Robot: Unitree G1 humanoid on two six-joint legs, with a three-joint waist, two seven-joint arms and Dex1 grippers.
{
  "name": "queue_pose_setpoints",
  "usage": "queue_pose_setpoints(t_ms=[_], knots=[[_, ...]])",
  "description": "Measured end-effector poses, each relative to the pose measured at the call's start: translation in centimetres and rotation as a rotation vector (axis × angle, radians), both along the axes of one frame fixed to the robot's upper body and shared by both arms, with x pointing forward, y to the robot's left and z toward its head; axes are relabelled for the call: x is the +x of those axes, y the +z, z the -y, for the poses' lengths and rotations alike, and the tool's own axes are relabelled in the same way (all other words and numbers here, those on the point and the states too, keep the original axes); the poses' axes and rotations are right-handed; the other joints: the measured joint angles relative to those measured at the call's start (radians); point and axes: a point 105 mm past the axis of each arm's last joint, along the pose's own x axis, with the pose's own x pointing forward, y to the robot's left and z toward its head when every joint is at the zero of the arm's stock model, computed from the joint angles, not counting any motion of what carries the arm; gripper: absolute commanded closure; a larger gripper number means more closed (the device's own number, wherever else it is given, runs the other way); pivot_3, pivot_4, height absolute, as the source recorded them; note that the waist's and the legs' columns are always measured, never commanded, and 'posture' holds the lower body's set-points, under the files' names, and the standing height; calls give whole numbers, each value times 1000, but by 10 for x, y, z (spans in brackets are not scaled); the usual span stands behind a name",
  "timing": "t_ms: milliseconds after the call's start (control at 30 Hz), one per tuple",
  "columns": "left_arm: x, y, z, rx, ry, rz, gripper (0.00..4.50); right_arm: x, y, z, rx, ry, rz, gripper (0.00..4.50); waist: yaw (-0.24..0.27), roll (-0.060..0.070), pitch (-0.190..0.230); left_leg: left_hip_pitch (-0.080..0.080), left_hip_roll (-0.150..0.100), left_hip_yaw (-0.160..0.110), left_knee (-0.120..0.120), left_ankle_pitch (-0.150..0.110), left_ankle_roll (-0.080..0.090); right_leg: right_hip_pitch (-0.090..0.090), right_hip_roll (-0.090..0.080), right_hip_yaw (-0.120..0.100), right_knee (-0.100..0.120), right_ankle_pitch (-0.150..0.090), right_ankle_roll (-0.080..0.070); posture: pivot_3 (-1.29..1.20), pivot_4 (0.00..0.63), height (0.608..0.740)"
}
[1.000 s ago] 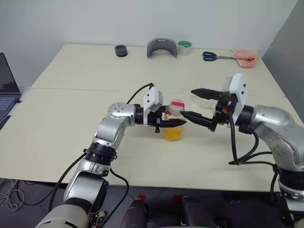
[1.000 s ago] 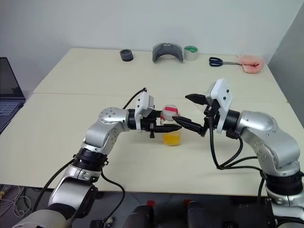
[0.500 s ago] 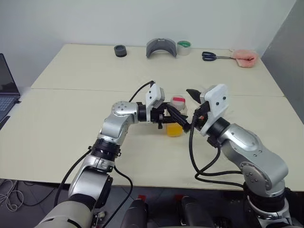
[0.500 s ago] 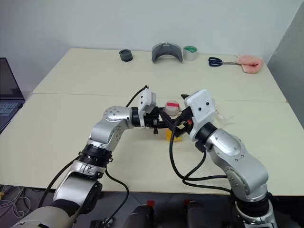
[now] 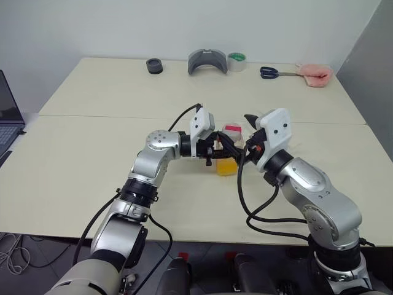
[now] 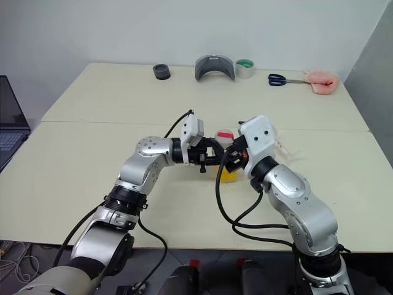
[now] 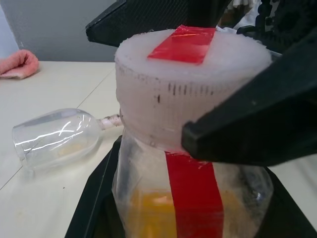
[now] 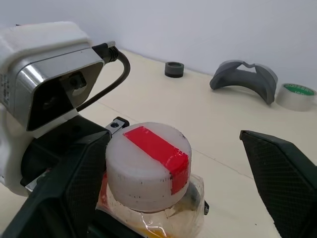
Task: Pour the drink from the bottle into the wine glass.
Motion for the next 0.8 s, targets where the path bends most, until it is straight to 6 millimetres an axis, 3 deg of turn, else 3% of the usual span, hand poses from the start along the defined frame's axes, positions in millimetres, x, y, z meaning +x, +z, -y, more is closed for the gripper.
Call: queue_pose_setpoints(t_ms=[167,433,667,800], knots=[[0,0,0,0,1,1,2650,-3,-1,-7,-3,43,-1,2620,0,0,0,0,0,0,0,0,0,0,0,0,0,0,0,0,150,740],[-1,0,0,2,-6,0,2652,-4,-2,-7,-33,94,16,2624,0,0,0,0,0,0,0,0,0,0,0,0,0,0,0,0,150,740],[-10,3,5,39,-102,11,2658,1,8,13,-276,535,-16,2624,-2,1,1,2,0,2,0,0,1,2,1,0,-1,0,1,0,150,740],[-12,3,6,54,-131,-1,2661,3,9,17,-295,642,-61,2624,-7,1,1,1,1,1,0,0,1,1,1,0,-1,0,0,0,150,740]])
